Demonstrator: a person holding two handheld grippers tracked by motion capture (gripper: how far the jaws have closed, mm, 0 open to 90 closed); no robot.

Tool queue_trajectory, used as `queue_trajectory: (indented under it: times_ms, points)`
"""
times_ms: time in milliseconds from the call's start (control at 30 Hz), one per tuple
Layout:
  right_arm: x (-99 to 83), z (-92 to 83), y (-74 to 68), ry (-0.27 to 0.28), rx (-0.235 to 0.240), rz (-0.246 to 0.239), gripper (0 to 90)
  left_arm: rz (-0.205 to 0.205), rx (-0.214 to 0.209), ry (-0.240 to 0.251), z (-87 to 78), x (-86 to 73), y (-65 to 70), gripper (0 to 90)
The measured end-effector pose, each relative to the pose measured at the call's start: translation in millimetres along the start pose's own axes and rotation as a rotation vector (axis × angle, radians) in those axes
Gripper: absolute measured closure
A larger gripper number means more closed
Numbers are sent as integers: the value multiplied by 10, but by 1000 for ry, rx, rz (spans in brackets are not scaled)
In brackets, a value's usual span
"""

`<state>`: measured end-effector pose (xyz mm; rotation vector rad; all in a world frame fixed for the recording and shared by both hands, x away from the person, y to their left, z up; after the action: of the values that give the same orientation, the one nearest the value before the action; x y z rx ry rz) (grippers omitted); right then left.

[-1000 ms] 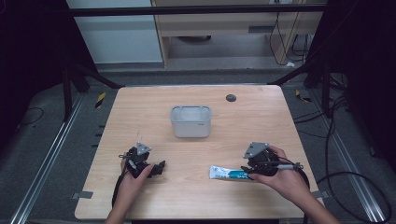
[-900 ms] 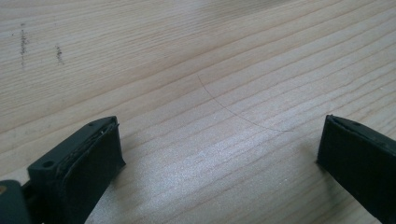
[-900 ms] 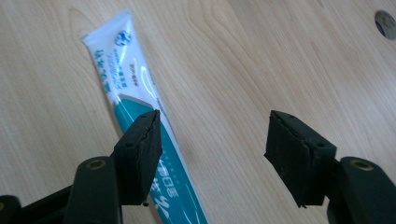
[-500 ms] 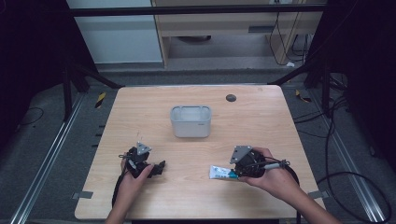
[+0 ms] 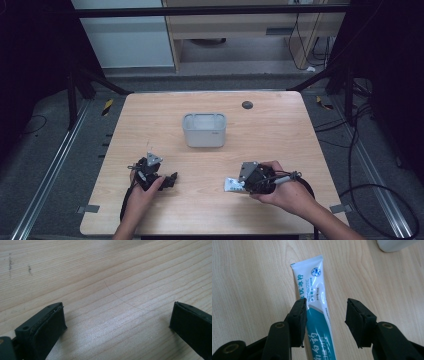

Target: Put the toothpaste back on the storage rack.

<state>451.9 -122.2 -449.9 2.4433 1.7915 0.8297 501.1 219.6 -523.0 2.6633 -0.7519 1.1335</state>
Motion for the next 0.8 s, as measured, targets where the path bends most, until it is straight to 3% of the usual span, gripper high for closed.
queue_trajectory:
  times_ms: [267,800]
  points:
    - [37,88,-64,-26,18,-43,541,5,-3,-3,3,4,5,0]
    - [56,249,-108,-55,43,-64,552,7,-6,-1,5,6,8,0]
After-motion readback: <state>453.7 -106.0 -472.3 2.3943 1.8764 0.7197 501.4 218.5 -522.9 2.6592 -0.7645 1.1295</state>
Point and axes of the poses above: each handheld gripper's, and its own axes: z roughly forward along the jaws, x roughly out of its top, y roughly to its right, the point moved 2 cm from there along z, roughly forward along the jaws, and after that the axes turned 3 degrees about z, right-handed, at the moved point
